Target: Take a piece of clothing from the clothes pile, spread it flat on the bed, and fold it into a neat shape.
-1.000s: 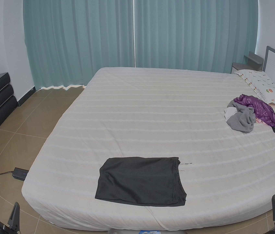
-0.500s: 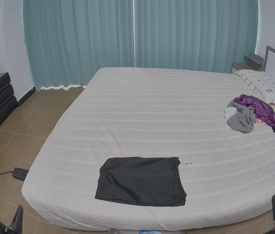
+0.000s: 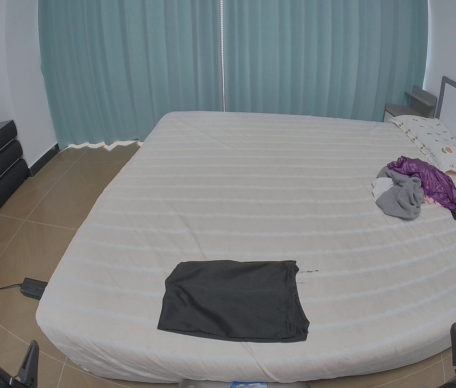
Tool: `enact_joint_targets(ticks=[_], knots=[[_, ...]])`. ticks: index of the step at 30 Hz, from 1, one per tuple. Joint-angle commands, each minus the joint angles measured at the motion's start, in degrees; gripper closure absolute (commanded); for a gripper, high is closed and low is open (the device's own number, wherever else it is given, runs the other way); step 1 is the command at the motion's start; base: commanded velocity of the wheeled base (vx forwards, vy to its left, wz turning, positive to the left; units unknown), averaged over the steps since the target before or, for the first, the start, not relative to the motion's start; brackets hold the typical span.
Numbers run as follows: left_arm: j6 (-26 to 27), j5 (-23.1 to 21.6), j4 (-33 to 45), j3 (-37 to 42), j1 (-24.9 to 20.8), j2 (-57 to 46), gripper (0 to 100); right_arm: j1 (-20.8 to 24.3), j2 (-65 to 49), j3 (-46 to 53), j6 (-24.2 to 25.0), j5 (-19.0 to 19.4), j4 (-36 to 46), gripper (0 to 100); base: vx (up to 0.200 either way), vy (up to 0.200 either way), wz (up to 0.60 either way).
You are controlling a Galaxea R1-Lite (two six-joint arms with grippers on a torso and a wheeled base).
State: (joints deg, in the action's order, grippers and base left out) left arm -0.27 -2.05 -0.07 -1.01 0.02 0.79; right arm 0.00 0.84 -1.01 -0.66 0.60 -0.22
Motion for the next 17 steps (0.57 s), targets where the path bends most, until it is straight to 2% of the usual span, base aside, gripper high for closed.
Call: enact_joint_targets(ticks=[1, 17], knots=[[-0.2, -0.1, 0.0, 1.0, 0.0, -0.8, 0, 0.0, -0.8, 1.0, -0.1, 0.0, 0.0, 0, 0.0, 0.0, 0.0], [0.1, -0.1, 0.0, 1.0, 0.0, -0.8, 0, 0.0, -0.8, 1.0, -0.1, 0.0, 0.1, 0, 0.0, 0.0, 0.0]])
